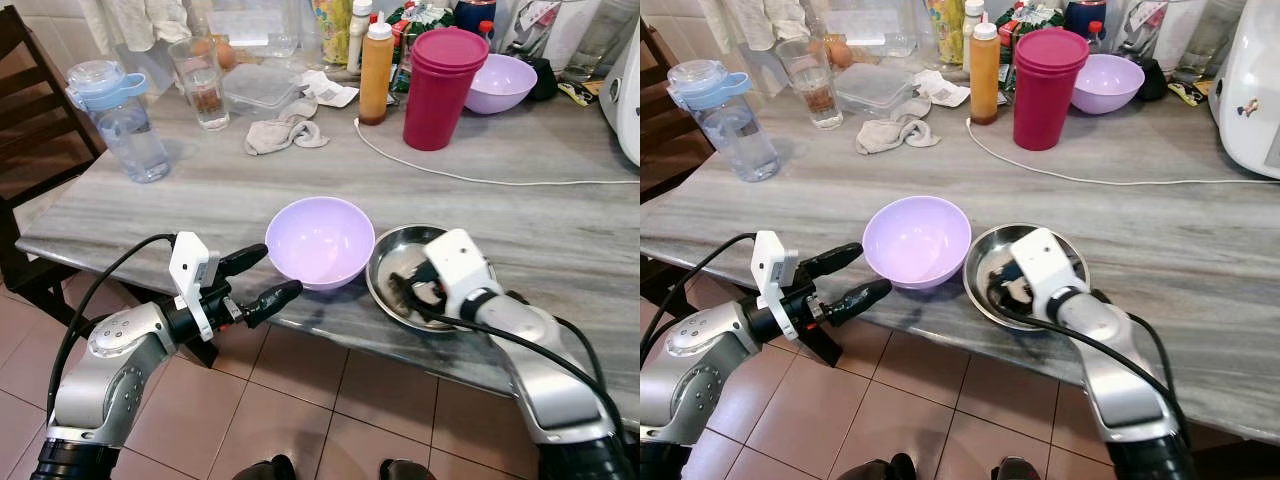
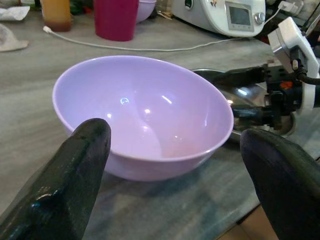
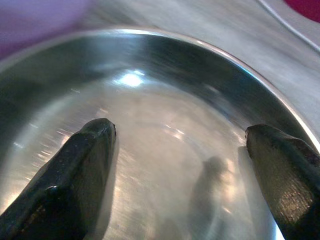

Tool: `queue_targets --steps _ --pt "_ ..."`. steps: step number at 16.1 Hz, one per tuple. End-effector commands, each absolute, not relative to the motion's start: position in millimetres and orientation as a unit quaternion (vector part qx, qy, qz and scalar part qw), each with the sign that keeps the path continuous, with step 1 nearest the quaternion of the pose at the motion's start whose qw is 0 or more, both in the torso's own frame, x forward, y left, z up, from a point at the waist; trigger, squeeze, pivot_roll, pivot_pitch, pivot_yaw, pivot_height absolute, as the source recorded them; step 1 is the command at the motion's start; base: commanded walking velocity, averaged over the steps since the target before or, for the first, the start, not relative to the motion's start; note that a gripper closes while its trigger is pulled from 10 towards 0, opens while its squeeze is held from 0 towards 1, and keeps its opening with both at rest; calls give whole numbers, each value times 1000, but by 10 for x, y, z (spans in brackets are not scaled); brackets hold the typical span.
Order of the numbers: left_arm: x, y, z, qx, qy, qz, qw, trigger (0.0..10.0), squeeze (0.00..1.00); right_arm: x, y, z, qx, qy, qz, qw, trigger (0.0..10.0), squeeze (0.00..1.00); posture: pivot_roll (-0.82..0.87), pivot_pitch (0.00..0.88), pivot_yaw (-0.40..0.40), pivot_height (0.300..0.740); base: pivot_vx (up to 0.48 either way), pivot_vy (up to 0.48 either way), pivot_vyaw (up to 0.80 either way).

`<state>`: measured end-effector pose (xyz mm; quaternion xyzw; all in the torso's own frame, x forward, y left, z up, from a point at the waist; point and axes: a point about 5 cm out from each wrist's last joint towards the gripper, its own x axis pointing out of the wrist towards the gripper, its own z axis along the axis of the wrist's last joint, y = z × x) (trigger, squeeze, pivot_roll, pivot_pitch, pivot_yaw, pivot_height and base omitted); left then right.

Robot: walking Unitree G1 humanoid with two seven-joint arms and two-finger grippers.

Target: Setting the table

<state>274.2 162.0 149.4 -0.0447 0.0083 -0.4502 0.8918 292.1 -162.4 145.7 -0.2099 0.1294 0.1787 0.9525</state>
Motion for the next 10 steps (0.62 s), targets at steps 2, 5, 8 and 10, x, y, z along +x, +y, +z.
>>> queue_targets --steps 2,5,8,10 --pt "2818 1691 1518 -47 -11 -407 912 10000 0 2882 -1690 1613 -196 68 131 969 10000 722 -230 157 72 740 0 0 0" --pt "2807 1729 1486 -61 -5 -394 917 10000 0 2843 -1687 1714 -190 17 94 977 10000 35 -233 154 73 740 0 0 0" --pt "2795 1914 1405 -76 11 -365 928 10000 0 2837 -1621 1768 -182 -10 92 979 10000 0 -227 156 70 740 0 0 0" --pt "2785 2009 1372 -81 16 -350 933 10000 0 2832 -1596 1811 -176 -34 94 979 10000 0 -215 156 65 740 0 0 0"
